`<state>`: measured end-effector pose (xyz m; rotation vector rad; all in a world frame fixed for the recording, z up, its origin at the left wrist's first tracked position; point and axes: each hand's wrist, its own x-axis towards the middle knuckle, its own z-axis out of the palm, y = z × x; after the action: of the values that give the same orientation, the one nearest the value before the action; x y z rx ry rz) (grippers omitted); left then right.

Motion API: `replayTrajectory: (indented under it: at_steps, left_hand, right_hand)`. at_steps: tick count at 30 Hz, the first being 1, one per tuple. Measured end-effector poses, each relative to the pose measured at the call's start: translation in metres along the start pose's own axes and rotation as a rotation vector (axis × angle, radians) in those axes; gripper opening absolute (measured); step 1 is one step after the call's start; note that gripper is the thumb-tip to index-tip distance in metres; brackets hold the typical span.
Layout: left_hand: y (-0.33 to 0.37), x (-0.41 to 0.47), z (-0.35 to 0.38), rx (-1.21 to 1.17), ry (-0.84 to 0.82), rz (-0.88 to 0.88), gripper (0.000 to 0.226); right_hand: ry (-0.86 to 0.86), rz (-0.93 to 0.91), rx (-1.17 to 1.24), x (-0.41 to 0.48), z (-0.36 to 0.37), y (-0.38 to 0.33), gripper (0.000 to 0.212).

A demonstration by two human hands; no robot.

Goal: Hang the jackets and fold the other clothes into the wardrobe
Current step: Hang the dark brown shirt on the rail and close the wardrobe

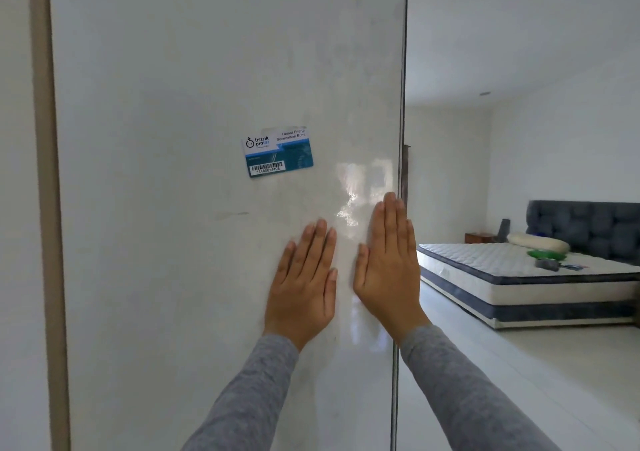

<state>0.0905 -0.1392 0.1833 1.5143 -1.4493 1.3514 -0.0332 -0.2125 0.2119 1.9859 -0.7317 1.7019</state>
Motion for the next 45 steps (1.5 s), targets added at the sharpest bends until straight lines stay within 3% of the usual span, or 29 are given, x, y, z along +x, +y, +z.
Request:
replayTrajectory:
  at_steps: [8,14,18,21,26,32,39,45]
  left_hand:
    - [-0.003,0.001,-0.016,0.0,-0.14,-0.039,0.056]
    - [-0.001,0.007,-0.042,-0.007,-0.364,-0.026,0.059]
    - [0.007,-0.001,-0.074,0.01,-0.57,-0.012,0.075]
    - [0.019,-0.013,-0.101,-0.001,-0.623,-0.116,0.058]
    - [0.061,-0.039,-0.141,-0.144,-0.629,-0.203,0.058]
    - [0.113,-0.054,-0.171,-0.242,-0.667,-0.249,0.056]
    - [0.204,-0.023,-0.177,-0.37,-0.581,-0.25,0.057]
    - [0.32,0.014,-0.125,-0.384,-0.535,-0.234,0.057]
  right_hand:
    - [-0.13,0.032,0.002,0.004,-0.011,-0.012,0.059]
    - [-0.25,0.082,-0.005,0.0,-0.029,-0.012,0.062]
    - [-0.393,0.104,0.017,-0.018,-0.049,-0.017,0.067]
    - [-0.522,0.09,0.0,-0.033,-0.072,-0.025,0.063]
    - [-0.548,0.199,0.126,-0.056,-0.127,-0.025,0.062]
    - [-0.654,0.195,-0.02,-0.068,-0.203,-0.002,0.051]
    - [-0.709,0.233,-0.069,-0.072,-0.281,0.082,0.042]
    - [-0.664,0.227,-0.086,-0.07,-0.326,0.202,0.041]
